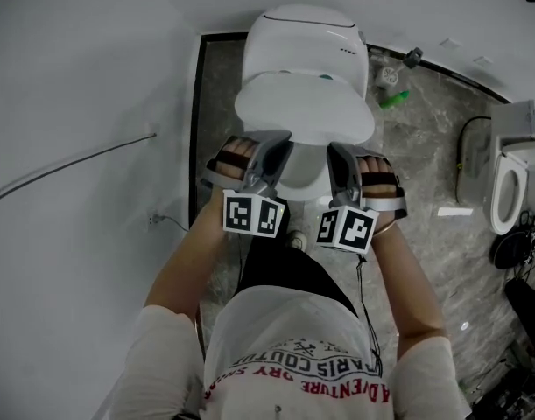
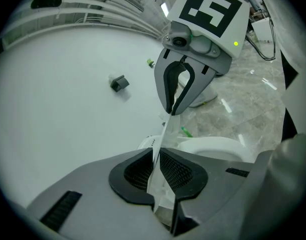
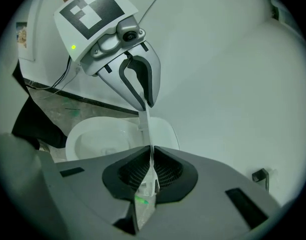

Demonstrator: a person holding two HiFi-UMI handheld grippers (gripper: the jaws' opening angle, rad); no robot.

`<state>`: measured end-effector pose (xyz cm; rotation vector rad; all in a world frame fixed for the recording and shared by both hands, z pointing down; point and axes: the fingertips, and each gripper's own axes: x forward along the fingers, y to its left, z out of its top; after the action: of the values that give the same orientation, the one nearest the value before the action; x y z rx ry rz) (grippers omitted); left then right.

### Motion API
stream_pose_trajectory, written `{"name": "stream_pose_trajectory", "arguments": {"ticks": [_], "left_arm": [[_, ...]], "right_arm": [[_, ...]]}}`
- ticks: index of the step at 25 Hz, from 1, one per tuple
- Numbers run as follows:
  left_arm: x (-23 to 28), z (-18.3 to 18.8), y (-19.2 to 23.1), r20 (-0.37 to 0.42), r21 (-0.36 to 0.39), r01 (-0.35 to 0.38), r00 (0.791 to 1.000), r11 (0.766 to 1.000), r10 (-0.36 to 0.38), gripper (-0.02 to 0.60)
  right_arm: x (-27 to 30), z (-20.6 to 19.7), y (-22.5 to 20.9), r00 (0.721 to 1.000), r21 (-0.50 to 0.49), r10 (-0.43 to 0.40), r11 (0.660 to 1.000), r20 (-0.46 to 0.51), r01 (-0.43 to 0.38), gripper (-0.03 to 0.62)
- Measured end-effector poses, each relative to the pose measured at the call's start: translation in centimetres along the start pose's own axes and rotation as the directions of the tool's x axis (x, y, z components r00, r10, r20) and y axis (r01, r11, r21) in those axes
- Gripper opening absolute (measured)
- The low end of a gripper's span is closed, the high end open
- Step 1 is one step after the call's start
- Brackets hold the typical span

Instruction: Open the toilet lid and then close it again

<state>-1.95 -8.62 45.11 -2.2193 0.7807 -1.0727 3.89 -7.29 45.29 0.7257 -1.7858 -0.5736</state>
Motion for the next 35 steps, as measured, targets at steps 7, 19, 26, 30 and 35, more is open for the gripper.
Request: {"name": "stream_pose_trajectory", "arguments": {"ticks": [7,19,26,30,35], "left_arm": [[2.4,0.7,5.8,0.062,-0.019,0.035,0.997,0.999,-0.034,0.051],[8.6,0.8,15.1,0.148,-0.007,0.101,0.984,0.995,-0.099,0.051],[12.7,0.1,18.8,0.154,-0.023,0.105,0.983,0.994,-0.1,0.054],[14.5,-0.2,20.3,0.145,-0.068,0.129,0.982,0.989,-0.118,0.057],[16.3,-0.5,22.0,0.122,-0.102,0.12,0.987,0.988,-0.107,0.061]], "right_arm": [[2.1,0.4,-6.1,0.998,0.043,-0.01,0.999,-0.055,0.012,0.031],[7.5,0.2,-16.1,0.991,0.092,-0.019,0.995,-0.129,0.031,0.031],[11.3,-0.5,-20.2,0.991,0.104,-0.046,0.993,-0.126,0.059,0.032],[12.8,-0.8,-21.9,0.994,0.108,-0.037,0.993,-0.102,0.048,0.032],[14.3,-1.2,-23.6,0.997,0.121,-0.025,0.992,-0.067,0.033,0.032]]}}
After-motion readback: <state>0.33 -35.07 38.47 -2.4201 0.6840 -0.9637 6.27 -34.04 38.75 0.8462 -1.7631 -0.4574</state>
